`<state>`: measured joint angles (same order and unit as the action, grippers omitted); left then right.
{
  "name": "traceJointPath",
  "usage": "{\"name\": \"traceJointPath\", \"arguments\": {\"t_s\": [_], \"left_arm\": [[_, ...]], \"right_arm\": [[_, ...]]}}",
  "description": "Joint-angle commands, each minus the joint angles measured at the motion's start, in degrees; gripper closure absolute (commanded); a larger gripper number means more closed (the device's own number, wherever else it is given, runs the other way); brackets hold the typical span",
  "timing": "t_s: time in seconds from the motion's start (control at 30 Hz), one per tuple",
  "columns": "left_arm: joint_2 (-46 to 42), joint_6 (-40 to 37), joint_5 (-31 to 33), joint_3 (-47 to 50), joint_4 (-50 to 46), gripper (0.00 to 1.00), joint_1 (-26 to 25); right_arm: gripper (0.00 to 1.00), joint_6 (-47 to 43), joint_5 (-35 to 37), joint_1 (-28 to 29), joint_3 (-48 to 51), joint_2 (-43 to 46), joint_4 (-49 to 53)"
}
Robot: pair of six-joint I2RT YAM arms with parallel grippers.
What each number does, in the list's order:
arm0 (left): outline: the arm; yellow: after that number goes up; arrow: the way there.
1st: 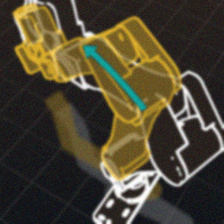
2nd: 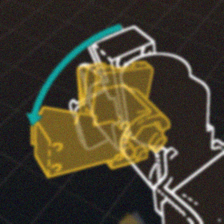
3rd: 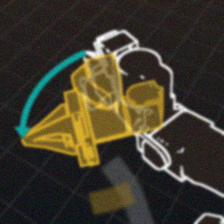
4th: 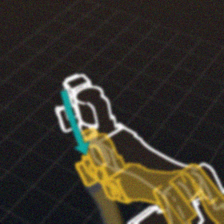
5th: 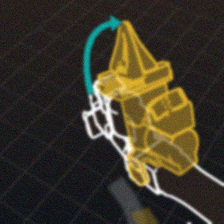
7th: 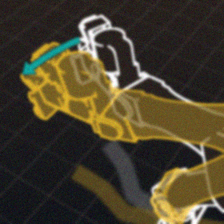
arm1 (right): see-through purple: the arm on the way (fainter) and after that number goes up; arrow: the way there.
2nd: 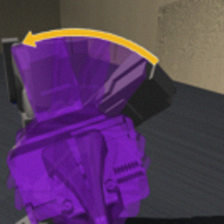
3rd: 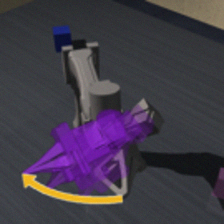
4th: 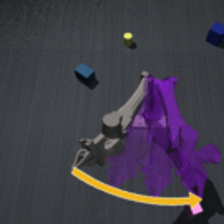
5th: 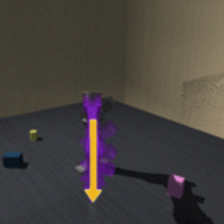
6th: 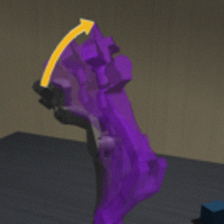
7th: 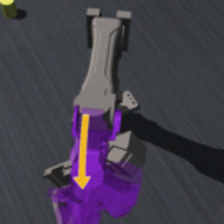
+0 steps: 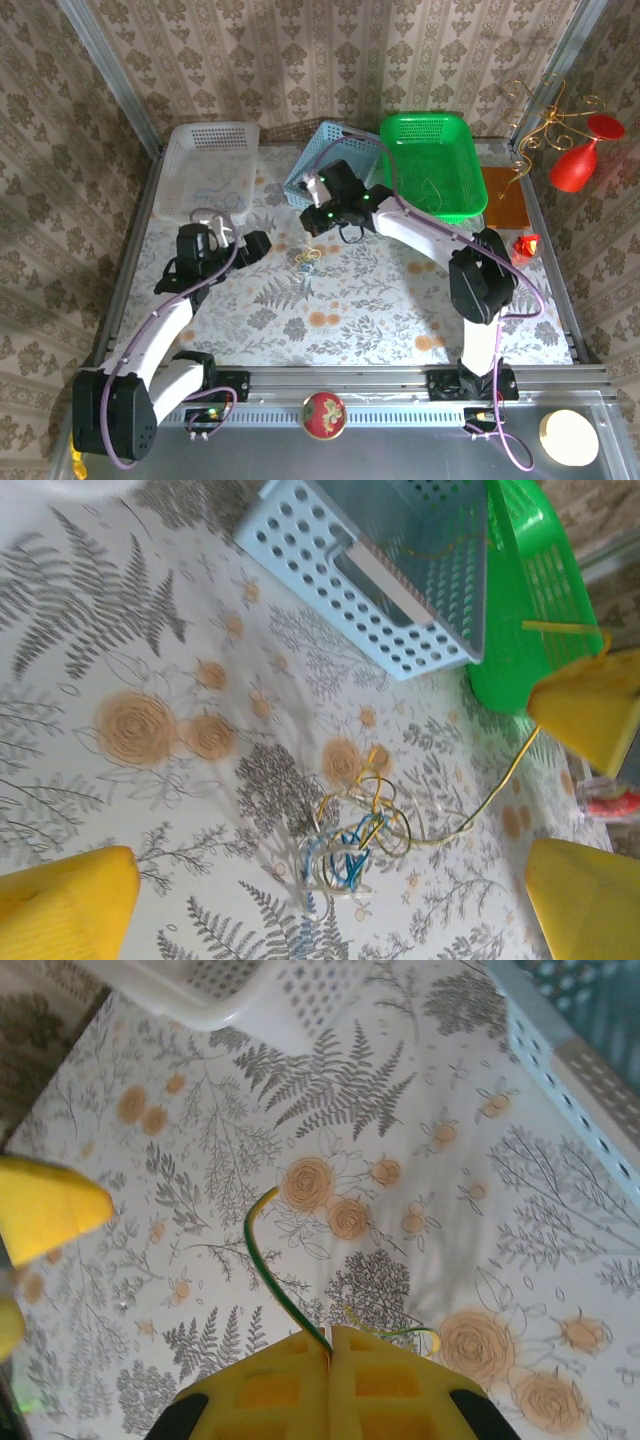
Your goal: Untangle the cables
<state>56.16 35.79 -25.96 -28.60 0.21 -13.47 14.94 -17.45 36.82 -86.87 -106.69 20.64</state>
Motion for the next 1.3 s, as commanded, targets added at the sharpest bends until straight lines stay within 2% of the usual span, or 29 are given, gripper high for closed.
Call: {"name": "traceJointPath", "arguments": {"t_s": [0.0,0.37,0.43,0.7,0.87,1.1,1.27], "left_arm": [[1.2,-2.7,1.9,1.9,7.3,0.00,-3.2],[12.2,-9.3,4.1,-0.8,16.7,0.00,-12.3],[14.6,-10.2,4.2,-1.8,18.4,0.01,-15.2],[24.7,-11.1,4.5,-6.3,25.1,0.08,-19.2],[29.0,-10.6,5.7,-7.8,28.5,0.23,-19.8],[31.0,-10.5,6.5,-6.5,30.5,0.58,-19.8],[30.9,-10.3,7.0,-3.5,31.4,0.65,-19.8]], "right_arm": [[1.00,8.2,-3.6,0.0,3.8,3.3,-6.4],[1.00,15.5,-5.2,0.0,9.3,7.6,-12.6],[1.00,16.4,-5.3,0.0,9.8,8.3,-13.3],[1.00,18.4,-5.7,0.2,11.5,10.8,-14.7],[1.00,20.4,-7.0,0.4,12.3,12.0,-16.0],[1.00,21.7,-7.8,0.0,10.7,15.2,-15.7],[1.00,25.0,-10.3,-2.1,7.8,17.7,-17.3]]}}
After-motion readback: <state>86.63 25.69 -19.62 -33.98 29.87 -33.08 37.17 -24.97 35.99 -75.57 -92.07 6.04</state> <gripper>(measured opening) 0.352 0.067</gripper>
